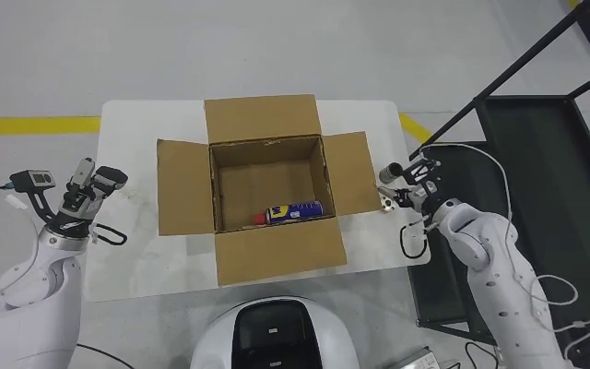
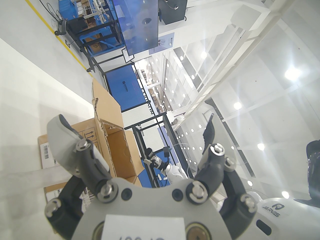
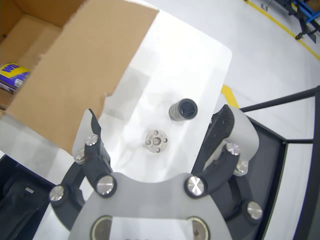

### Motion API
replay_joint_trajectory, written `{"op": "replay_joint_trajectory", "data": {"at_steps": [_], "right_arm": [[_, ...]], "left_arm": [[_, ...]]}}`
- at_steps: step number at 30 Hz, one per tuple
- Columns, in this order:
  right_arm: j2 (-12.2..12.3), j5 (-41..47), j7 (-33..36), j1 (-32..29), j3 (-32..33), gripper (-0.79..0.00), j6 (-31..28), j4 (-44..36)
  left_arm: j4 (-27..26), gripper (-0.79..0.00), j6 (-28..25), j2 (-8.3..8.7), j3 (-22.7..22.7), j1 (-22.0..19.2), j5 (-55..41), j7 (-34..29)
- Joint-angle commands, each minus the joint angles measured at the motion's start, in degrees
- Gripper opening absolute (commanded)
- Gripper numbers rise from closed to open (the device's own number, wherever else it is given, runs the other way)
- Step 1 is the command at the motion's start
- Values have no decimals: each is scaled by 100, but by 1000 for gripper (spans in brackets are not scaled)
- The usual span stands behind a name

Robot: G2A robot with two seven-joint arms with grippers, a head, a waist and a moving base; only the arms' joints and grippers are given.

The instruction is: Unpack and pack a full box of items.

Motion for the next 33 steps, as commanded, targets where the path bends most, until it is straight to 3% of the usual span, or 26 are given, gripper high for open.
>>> {"op": "replay_joint_trajectory", "data": {"at_steps": [1,5,9,15,19,23,33], "right_arm": [[8,-18,66,134,-58,0,-141,-171],[9,251,290,572,-465,0,-772,-321],[-32,380,839,1329,-1297,0,-1276,-200],[-234,702,1688,2638,-2801,0,-1455,480],[-389,982,1972,3341,-3461,0,-1365,1000],[-491,1154,1981,3710,-3806,0,-1306,1373],[-491,1154,1981,3710,-3806,0,-1306,1373]], "left_arm": [[0,0,0,0,0,0,0,0],[0,0,0,0,0,0,0,0],[0,0,0,0,0,0,0,0],[0,0,0,0,0,0,0,0],[0,0,0,0,0,0,0,0],[0,0,0,0,0,0,0,0],[0,0,0,0,0,0,0,0]]}}
